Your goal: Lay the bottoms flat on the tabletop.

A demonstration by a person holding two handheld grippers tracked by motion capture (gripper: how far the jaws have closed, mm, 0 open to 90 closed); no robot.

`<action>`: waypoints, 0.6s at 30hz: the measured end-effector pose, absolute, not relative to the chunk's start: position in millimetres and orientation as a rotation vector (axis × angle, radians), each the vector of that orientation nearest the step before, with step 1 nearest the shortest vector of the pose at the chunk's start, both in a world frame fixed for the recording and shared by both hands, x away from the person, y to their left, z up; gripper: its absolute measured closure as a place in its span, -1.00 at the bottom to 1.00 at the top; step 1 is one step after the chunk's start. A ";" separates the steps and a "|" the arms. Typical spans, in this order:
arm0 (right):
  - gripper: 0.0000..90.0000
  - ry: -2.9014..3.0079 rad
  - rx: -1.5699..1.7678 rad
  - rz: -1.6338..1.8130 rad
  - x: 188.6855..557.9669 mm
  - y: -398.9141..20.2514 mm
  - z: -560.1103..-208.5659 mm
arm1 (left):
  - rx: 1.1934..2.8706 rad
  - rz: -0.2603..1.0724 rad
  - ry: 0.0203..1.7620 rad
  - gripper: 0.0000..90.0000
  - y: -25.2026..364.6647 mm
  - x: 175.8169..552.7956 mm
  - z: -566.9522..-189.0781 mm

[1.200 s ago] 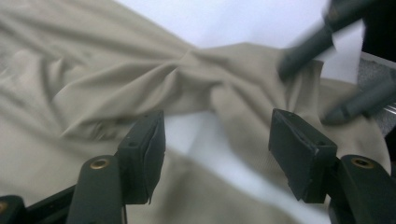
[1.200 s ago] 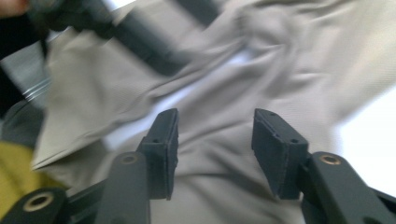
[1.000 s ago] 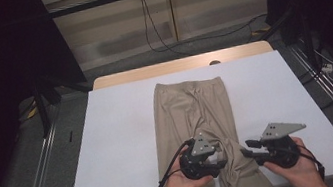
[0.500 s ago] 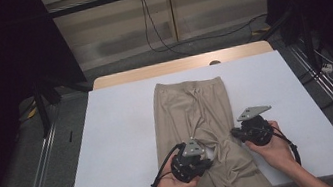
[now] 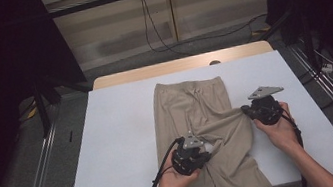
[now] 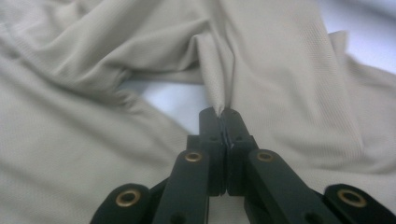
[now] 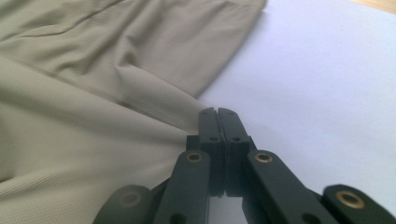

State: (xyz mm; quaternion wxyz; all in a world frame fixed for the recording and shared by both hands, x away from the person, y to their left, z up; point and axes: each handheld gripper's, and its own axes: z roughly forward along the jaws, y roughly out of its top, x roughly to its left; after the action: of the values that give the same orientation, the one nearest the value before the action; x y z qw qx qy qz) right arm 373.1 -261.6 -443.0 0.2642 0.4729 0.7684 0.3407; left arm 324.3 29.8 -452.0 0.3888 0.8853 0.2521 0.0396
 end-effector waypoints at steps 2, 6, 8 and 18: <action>0.96 2.074 1.284 0.923 373.8 -262.7 -445.3 | 2.259 0.103 0.658 0.98 31.8 325.8 -453.8; 0.53 2.064 1.283 0.958 361.7 -261.6 -439.3 | 2.243 0.089 0.658 0.95 33.5 324.9 -454.1; 0.35 2.064 1.271 0.979 346.7 -260.5 -435.2 | 2.239 0.091 0.646 0.87 34.6 323.8 -454.3; 0.78 2.248 1.258 1.082 258.2 -254.9 -438.6 | 2.229 0.071 0.604 0.95 36.0 319.6 -451.1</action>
State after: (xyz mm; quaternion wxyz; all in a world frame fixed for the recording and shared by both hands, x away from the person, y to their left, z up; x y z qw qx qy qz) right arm 258.2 -254.9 -438.6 0.1730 0.4435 0.7924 0.3814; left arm 319.6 36.0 -451.1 0.4038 0.8826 0.2391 0.0280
